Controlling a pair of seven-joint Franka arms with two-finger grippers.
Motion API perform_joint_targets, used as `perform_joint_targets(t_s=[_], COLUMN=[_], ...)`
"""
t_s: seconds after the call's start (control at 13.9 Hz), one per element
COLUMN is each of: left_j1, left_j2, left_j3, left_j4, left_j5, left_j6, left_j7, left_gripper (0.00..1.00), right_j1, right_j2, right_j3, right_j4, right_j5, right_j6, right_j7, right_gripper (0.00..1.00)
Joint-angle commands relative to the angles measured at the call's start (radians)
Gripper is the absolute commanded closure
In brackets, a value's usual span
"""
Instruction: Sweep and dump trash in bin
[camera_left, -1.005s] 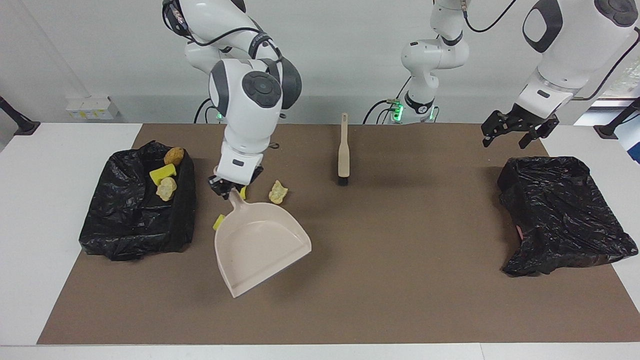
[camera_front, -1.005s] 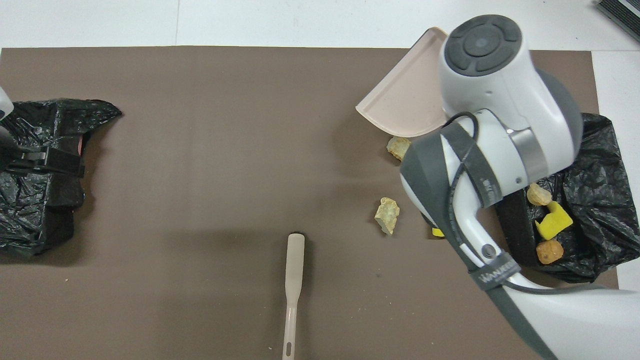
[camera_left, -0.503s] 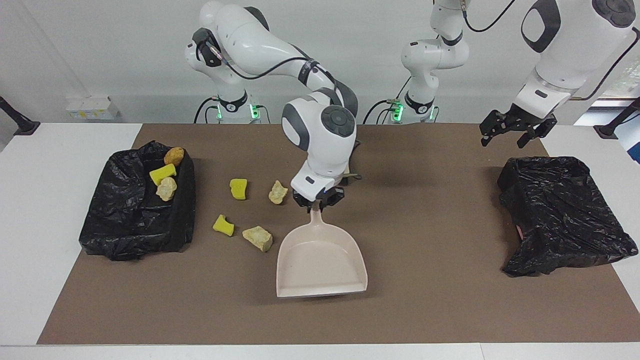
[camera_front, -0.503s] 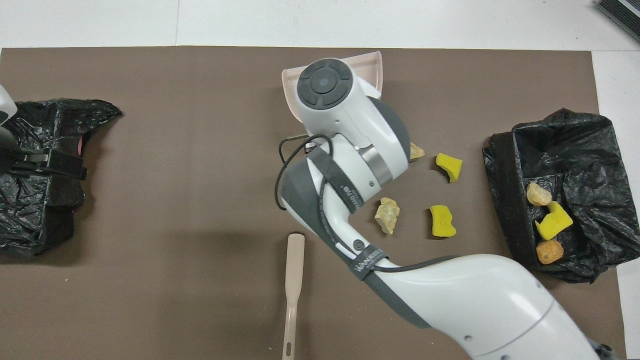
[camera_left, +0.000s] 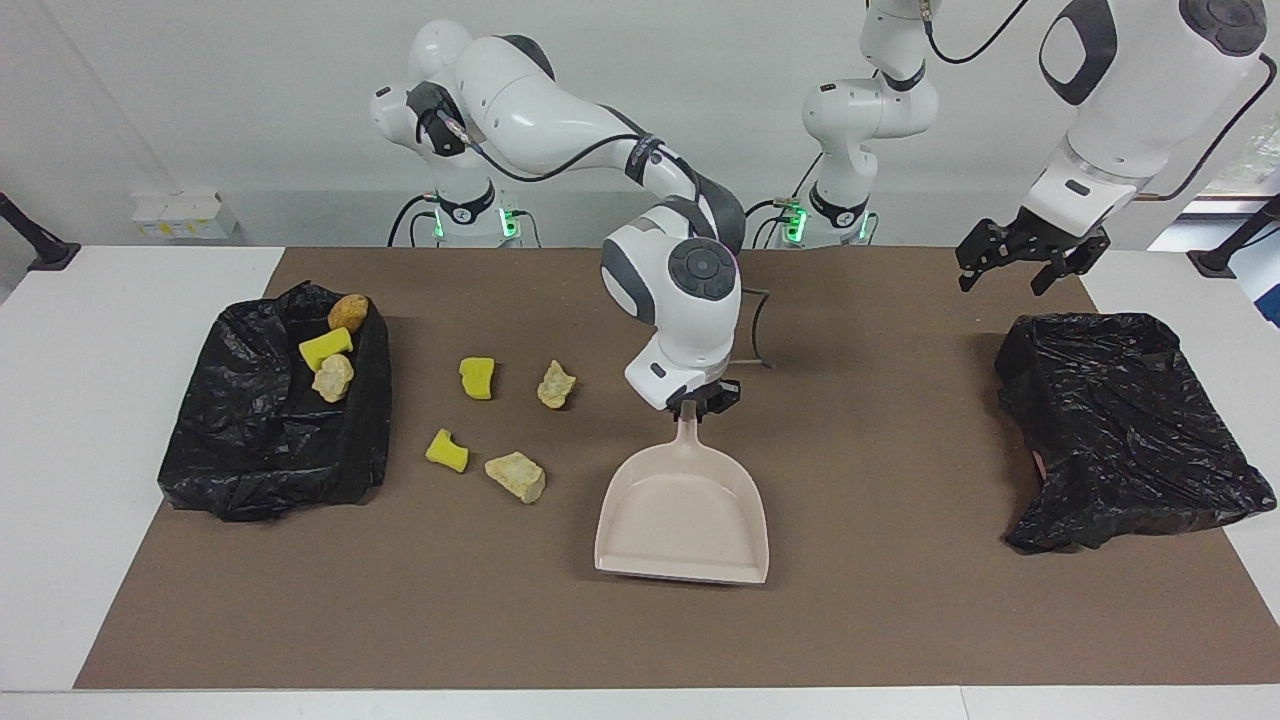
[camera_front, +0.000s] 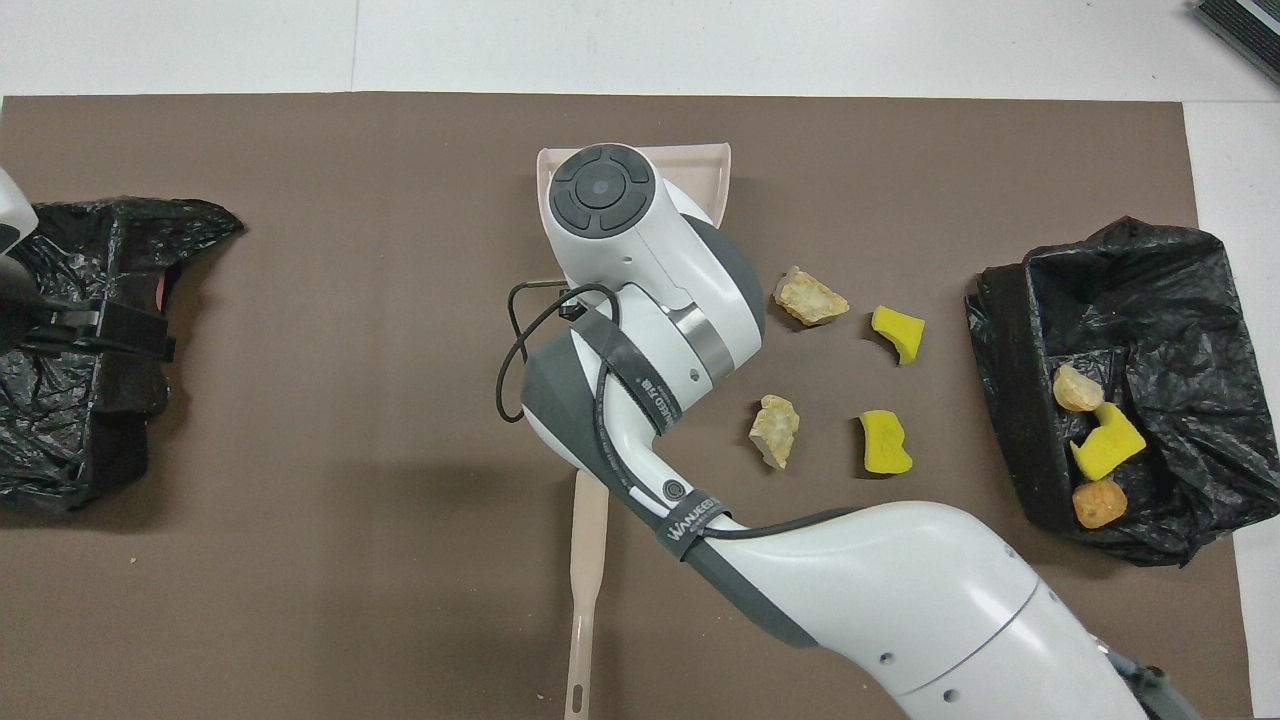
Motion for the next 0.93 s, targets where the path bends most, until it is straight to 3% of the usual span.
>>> perform_joint_targets(t_s=[0.0, 0.22, 0.29, 0.57, 0.86], left_j1=[-0.006, -0.009, -0.011, -0.023, -0.048], left_j2=[-0.061, -0.062, -0.062, -0.051, -0.041], left_j3=[0.004, 0.003, 0.003, -0.003, -0.005], left_j4=[-0.078, -0.08, -0.085, -0.098, -0.121], left_j5=[0.003, 0.002, 0.003, 0.002, 0.002], left_j6=[0.006, 0.006, 0.006, 0.061, 0.147], left_j7=[0.012, 0.01, 0.012, 0.009, -0.014], left_gripper=[0.0, 0.0, 0.0, 0.0, 0.0], right_j1=[-0.001, 0.0, 0.005, 0.009, 0.006], right_j2=[0.037, 0.036, 0.034, 0.022, -0.007], right_j3=[-0.003, -0.001, -0.001, -0.001, -0.001], right_j4=[0.034, 0.017, 0.017, 0.0, -0.002], right_j5=[0.033, 0.033, 0.034, 0.062, 0.085], right_j6=[0.011, 0.019, 0.019, 0.019, 0.021], right_j7=[0.003, -0.038, -0.038, -0.023, -0.014], right_gripper=[1.0, 1.0, 0.95, 0.6, 0.38])
